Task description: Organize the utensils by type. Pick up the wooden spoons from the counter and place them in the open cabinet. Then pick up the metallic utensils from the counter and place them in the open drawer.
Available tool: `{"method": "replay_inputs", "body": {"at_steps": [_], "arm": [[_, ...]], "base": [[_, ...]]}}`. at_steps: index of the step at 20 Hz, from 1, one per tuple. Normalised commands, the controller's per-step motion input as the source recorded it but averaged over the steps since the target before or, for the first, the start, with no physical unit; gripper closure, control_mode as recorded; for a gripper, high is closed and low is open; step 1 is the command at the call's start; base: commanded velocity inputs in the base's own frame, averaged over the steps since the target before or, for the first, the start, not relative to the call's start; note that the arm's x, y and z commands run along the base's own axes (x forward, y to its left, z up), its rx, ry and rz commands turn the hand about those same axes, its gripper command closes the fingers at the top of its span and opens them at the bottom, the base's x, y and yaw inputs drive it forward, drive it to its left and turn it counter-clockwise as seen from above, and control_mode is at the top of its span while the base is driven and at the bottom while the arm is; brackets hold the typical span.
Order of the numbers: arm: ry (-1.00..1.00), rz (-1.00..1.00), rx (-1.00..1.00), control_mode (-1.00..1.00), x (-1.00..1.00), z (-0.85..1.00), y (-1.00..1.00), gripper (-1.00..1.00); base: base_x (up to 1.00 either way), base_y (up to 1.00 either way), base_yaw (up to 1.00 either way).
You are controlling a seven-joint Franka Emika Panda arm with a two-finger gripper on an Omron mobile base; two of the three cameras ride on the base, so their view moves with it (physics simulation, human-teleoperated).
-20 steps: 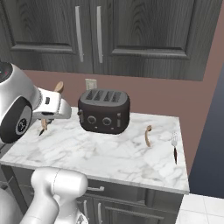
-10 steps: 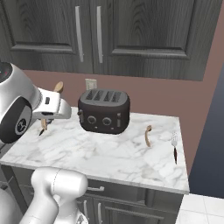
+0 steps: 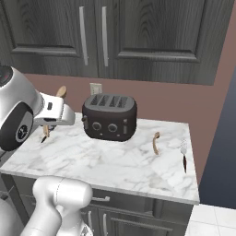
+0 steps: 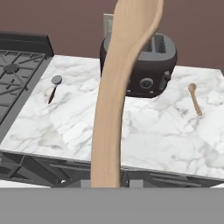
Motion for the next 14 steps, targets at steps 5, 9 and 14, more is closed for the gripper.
{"method": "replay_inputs", "body": {"at_steps": [5, 9, 14], "arm": [[0.00, 0.00, 0.00, 1.00, 0.00, 0.00, 0.00, 1.00], [0.00, 0.00, 0.00, 1.00, 0.00, 0.00, 0.00, 1.00], [0.00, 0.00, 0.00, 1.00, 0.00, 0.00, 0.00, 1.00]], "base": [[-0.80, -0.02, 0.00], [-0.89, -0.03, 0.00], [-0.26, -0.02, 0.00]]}}
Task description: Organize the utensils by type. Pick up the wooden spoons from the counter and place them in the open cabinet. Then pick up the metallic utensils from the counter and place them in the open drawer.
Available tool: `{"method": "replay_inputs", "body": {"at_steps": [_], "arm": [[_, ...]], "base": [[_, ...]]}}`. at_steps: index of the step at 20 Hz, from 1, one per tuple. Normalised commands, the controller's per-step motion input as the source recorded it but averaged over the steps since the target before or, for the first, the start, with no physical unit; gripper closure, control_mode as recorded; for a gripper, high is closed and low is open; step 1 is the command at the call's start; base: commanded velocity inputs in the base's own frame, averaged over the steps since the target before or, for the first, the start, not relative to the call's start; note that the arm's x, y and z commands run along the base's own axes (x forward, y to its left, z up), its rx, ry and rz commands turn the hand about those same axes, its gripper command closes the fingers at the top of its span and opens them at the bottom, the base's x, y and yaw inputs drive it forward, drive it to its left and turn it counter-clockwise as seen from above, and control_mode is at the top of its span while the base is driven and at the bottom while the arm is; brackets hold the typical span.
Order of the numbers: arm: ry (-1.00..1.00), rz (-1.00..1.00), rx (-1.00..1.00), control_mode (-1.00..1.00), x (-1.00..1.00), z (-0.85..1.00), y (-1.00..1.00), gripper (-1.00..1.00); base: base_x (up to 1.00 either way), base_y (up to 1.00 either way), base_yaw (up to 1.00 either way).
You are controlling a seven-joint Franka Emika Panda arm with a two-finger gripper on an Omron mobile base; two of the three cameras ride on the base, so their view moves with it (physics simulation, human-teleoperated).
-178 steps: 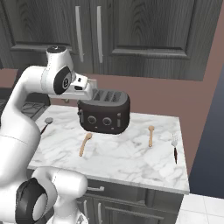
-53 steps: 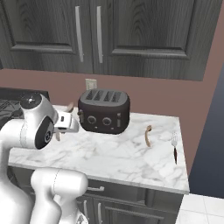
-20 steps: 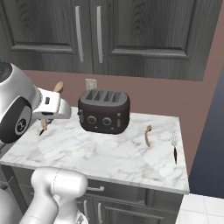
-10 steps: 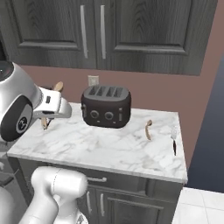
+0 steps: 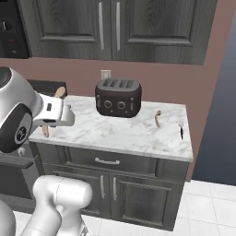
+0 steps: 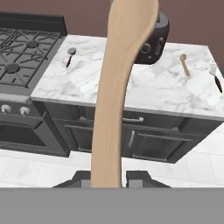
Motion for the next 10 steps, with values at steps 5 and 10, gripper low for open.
{"method": "replay_inputs", "body": {"at_steps": [5, 10], "arm": [[0.00, 0.00, 0.00, 1.00, 0.00, 0.00, 0.00, 1.00], [0.00, 0.00, 0.00, 1.00, 0.00, 0.00, 0.00, 1.00]], "base": [[0.00, 0.00, 0.00], [-0.03, 0.00, 0.00]]}}
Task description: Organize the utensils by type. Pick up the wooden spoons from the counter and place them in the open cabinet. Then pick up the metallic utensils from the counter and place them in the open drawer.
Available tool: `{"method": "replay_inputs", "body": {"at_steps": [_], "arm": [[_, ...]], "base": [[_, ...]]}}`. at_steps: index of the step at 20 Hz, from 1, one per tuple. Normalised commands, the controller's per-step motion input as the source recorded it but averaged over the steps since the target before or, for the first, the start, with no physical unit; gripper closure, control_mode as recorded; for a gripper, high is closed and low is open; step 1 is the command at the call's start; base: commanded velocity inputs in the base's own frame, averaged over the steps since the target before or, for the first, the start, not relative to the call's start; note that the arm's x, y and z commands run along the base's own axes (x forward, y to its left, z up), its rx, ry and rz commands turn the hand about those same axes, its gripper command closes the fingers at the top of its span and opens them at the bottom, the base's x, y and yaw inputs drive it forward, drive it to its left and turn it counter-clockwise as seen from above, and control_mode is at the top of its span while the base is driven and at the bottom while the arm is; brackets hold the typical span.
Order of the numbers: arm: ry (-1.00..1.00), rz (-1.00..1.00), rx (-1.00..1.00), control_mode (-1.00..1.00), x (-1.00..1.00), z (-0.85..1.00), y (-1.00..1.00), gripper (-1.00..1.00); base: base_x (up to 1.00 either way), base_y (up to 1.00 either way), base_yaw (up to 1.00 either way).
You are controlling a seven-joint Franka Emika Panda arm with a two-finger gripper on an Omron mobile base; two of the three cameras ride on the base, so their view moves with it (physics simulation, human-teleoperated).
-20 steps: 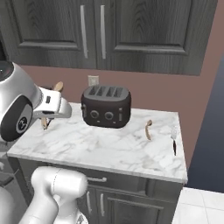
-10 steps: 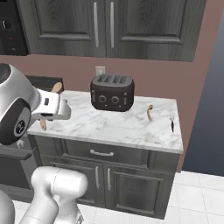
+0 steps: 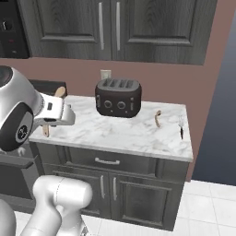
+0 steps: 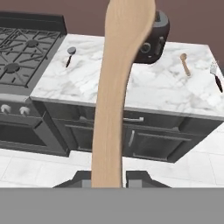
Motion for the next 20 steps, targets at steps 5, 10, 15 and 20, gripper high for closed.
{"method": "replay_inputs", "body": {"at_steps": [5, 10, 15, 20], "arm": [[0.00, 0.00, 0.00, 1.00, 0.00, 0.00, 0.00, 1.00], [0.00, 0.00, 0.00, 1.00, 0.00, 0.00, 0.00, 1.00], [0.00, 0.00, 0.00, 1.00, 0.00, 0.00, 0.00, 1.00], [0.00, 0.00, 0.00, 1.00, 0.00, 0.00, 0.00, 1.00]], "base": [[-0.68, -0.10, 0.10], [-0.96, -0.02, 0.79], [-0.37, 0.31, 1.00], [-0.12, 0.07, 1.00]]}}
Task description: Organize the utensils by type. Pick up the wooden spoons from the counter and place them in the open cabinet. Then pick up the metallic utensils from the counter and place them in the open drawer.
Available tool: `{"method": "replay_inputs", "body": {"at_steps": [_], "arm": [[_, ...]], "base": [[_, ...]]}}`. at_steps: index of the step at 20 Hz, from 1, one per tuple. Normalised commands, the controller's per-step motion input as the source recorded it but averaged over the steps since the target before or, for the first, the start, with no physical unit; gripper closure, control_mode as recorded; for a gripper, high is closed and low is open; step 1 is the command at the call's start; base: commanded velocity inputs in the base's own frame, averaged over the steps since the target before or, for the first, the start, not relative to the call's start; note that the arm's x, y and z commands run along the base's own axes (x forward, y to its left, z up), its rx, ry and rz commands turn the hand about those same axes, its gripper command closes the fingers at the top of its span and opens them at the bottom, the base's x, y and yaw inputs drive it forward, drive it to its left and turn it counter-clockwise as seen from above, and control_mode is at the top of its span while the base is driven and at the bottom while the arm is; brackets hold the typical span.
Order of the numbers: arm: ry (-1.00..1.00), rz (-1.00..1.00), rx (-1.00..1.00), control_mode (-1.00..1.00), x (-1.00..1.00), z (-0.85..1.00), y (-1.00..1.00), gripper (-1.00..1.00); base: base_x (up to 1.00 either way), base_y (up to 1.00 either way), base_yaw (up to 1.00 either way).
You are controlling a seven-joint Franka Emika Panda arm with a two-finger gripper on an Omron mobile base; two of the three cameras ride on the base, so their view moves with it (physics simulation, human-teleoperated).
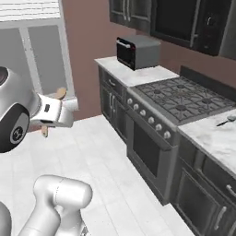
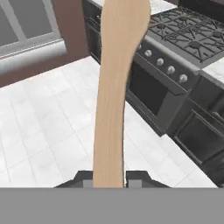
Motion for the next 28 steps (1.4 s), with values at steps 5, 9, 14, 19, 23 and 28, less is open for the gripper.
{"method": "replay_inputs", "body": {"at_steps": [5, 9, 14, 19, 23, 28], "arm": [[0.00, 0.00, 0.00, 1.00, 0.00, 0.00, 0.00, 1.00], [0.00, 0.00, 0.00, 1.00, 0.00, 0.00, 0.00, 1.00], [0.00, 0.00, 0.00, 1.00, 0.00, 0.00, 0.00, 1.00], [0.00, 0.00, 0.00, 1.00, 0.00, 0.00, 0.00, 1.00], [0.00, 0.00, 0.00, 1.00, 0.00, 0.00, 0.00, 1.00], [0.00, 0.00, 0.00, 1.00, 0.00, 0.00, 0.00, 1.00]], "base": [[0.00, 0.00, 1.00], [0.00, 0.00, 1.00], [0.20, -0.17, 0.91], [0.11, -0.30, 0.26], [0.04, -0.27, 0.00], [0.44, -0.58, 0.00]]}}
